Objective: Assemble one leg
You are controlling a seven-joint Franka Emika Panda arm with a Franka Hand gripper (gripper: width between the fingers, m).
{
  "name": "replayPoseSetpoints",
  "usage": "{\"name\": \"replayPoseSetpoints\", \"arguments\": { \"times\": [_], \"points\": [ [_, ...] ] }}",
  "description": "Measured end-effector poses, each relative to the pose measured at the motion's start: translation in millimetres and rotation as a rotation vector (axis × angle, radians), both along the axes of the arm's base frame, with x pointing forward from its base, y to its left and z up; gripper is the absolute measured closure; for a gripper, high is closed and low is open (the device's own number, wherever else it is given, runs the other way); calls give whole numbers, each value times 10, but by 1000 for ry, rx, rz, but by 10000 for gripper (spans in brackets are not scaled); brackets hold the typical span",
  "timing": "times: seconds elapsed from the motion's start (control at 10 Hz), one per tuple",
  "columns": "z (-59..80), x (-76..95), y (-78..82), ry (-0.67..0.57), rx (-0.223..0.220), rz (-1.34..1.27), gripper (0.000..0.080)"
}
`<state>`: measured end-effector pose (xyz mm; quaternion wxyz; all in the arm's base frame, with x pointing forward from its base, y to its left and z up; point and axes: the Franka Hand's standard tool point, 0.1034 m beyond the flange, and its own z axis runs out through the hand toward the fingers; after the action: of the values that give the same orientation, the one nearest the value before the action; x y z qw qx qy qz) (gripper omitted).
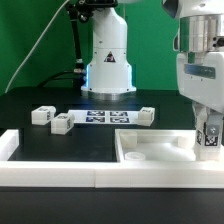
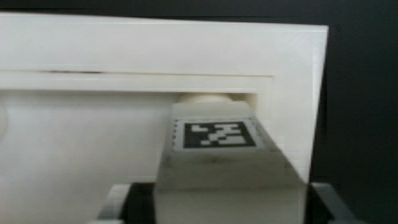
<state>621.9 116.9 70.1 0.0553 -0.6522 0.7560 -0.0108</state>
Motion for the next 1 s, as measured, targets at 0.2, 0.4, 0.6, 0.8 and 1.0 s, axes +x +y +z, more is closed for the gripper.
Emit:
{"name": "replayPoseSetpoints", "arguments": {
  "times": [0.2,0.4,0.6,0.8,1.0],
  "points": [
    [3,-4,3,9,12,-203,509],
    [4,-2,-20,8,14,-227,508],
    [2,-8,-54,14,16,-236,508],
    [-1,-10,-53,12,16,-212,508],
    [5,-3,-72,12,10,-136,211]
  ]
}}
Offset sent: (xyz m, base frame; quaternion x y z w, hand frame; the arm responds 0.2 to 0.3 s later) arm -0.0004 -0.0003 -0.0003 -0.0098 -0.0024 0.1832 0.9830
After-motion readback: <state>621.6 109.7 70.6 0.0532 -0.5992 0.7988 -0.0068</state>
